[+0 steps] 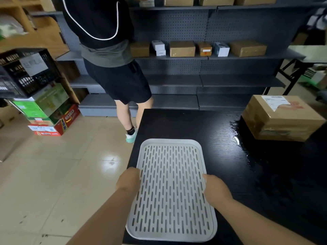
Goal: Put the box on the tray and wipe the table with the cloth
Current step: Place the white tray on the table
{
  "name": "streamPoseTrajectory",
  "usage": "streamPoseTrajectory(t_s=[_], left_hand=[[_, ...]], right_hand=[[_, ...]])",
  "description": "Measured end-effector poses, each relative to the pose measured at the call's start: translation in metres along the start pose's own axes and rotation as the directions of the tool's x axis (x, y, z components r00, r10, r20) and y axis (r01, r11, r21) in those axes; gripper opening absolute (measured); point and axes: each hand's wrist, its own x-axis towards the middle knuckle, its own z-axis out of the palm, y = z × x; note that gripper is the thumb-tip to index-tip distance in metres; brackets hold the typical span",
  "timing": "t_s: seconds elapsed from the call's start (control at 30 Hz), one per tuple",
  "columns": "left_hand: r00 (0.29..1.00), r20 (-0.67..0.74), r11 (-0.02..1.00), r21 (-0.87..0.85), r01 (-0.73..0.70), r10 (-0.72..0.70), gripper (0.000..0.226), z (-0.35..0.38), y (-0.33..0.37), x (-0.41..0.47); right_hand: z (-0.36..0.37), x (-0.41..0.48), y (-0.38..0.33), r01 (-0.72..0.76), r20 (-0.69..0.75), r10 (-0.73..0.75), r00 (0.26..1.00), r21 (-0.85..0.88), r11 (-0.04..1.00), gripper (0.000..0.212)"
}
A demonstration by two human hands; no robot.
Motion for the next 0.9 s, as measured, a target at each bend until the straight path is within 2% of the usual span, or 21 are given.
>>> streamPoseTrajectory(t_s=[0.33, 0.6, 0.9], left_hand=[[0.986, -0.115, 0.992, -0.019, -0.122, 0.119, 0.031, -0.036, 0.051, 0.061], [0.991, -0.112, 0.991, -0.103, -0.086, 0.074, 0.033, -0.055, 0.088, 0.131], [0.996, -0.083, 0.996, -0.081, -0.037, 0.030, 0.034, -0.056, 0.102, 0.194]], right_hand=[[-0.062, 0.061, 0.000, -0.031, -0.116, 0.038, 0.993, 0.056, 0.998, 0.033], [-0.093, 0.137, -0.001, -0.038, -0.099, 0.044, 0.994, 0.065, 0.997, 0.033], [-0.098, 0.213, 0.001, -0.024, -0.061, 0.029, 0.998, 0.081, 0.996, 0.034]])
